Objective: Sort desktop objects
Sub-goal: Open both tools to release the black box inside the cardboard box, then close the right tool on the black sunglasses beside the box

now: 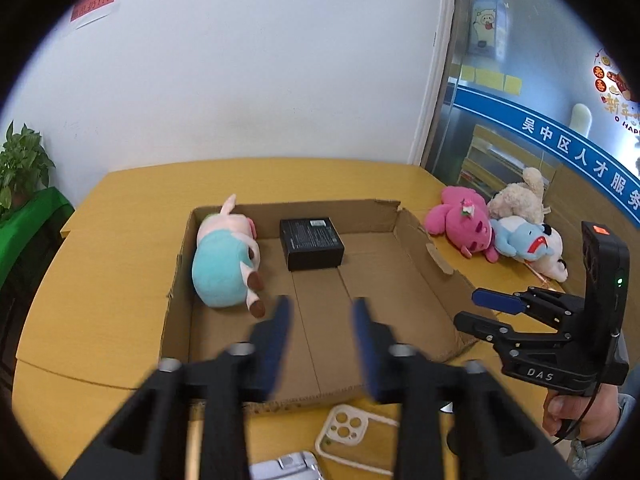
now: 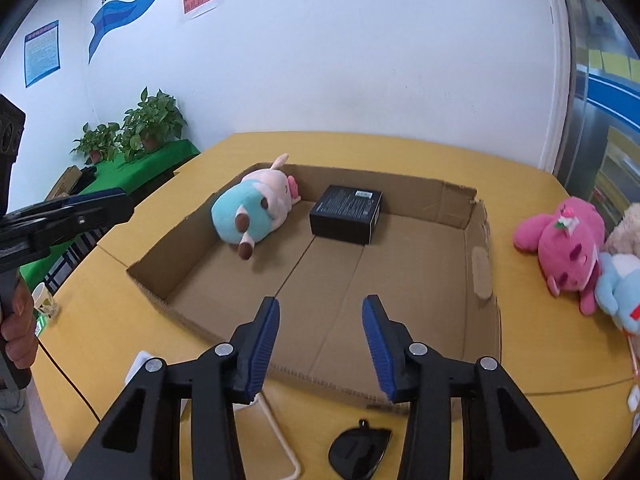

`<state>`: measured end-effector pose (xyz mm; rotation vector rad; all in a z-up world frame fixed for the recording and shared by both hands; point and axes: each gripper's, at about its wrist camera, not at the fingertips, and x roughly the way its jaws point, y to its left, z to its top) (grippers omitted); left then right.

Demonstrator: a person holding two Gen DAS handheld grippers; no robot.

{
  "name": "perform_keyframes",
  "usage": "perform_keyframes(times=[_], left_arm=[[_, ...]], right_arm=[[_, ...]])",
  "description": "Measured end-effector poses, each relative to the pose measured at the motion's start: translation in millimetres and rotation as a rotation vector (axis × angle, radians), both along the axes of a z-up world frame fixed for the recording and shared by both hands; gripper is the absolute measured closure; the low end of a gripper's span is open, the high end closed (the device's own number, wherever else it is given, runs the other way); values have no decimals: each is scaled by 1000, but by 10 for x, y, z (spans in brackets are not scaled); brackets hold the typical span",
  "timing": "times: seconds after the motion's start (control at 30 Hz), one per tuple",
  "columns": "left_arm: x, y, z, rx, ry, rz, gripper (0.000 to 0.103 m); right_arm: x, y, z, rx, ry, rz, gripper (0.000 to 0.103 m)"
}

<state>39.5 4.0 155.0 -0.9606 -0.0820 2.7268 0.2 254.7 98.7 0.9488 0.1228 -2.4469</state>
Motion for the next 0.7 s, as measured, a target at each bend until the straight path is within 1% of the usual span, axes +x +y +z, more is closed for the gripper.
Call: perform_keyframes(times=[0.07,0.1,0.13,0.17,0.2,0.23,0.27,0.33,0.47,0.57,0.63,0.67,0.7], left_arm=[[94,10,-33,-14,8,22,81],[139,15,-57,-18,15,32,79],[185,14,-83,-16,15,39,69],[227,12,-110,-12,12,40,49],[268,10,-137,-10,12,43,41],[324,13,-169,-10,17,54,29],[373,17,-204,-9,21,61,27],[457,52,-298,3,4,48,27],[596,156,-557,50,-50,1,27],[649,257,-743,55,-86,-29,27],[664,333,-853,60,-113,-50,27],[668,362,-899,64,-122,-57,27],[665,400,-940,69,-134,-67,27]], right_arm=[[98,98,-25,-27,-4,-4,48],[154,154,-35,-34,-1,-14,31],[217,216,-56,-39,3,-26,15],[277,275,-86,-41,2,-35,12],[322,324,-125,-40,-5,-42,11],[366,376,-193,-38,-22,-48,11],[399,422,-270,-35,-41,-52,11],[469,502,-447,-28,-83,-64,11],[638,602,-895,-3,-197,-68,11],[732,616,-1138,30,-250,-69,11],[781,600,-1256,63,-266,-68,12],[806,584,-1311,82,-271,-68,13],[823,570,-1360,98,-277,-66,17]])
